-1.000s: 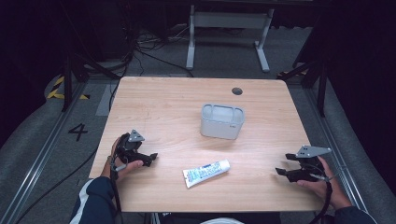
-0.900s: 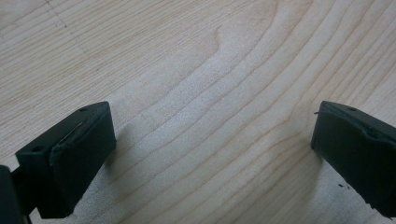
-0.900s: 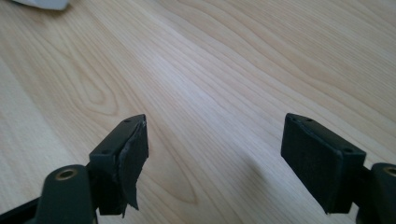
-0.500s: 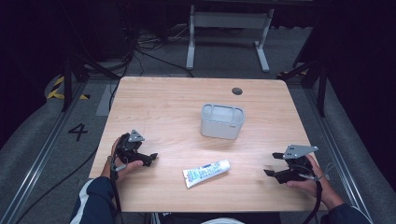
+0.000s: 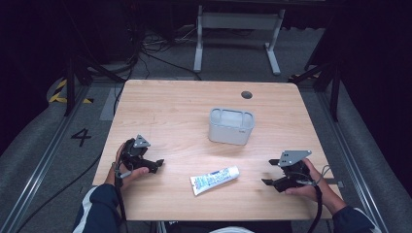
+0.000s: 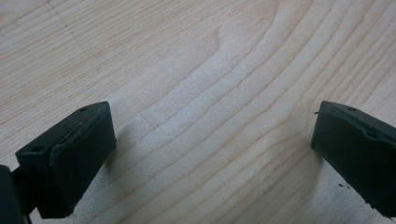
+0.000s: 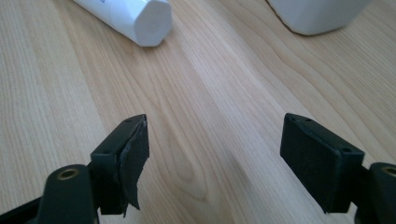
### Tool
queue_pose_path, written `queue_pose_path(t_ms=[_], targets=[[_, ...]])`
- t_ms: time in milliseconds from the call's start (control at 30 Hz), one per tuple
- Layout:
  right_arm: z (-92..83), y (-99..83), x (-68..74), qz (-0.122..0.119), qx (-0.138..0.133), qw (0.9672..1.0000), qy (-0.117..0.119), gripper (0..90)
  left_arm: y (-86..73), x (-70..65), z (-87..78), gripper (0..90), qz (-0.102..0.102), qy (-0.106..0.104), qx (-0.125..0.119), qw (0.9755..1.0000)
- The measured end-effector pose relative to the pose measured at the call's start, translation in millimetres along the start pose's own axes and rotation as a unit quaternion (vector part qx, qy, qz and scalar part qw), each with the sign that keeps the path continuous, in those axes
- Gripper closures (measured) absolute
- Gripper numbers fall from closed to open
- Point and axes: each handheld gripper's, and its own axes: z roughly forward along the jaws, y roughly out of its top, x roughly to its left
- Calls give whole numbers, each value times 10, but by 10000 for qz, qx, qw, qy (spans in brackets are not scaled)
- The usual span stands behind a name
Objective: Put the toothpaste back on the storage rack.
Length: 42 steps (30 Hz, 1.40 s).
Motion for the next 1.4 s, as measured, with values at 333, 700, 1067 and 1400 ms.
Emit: queue_pose_path(t_ms=[333, 700, 1067, 1400], targets=[[149, 339, 128, -465, 86, 9986, 230, 244, 1, 2, -1, 2, 15, 6, 4, 10000], [289, 631, 256, -924, 95, 9942, 535, 250, 1, 6, -2, 2, 47, 15, 3, 10000], [470, 863, 377, -1240, 153, 9893, 747, 253, 1, 4, -3, 2, 37, 19, 8, 10000], [628, 994, 512, -1475, 275, 9836, 997, 253, 0, 4, -4, 2, 34, 16, 11, 10000]])
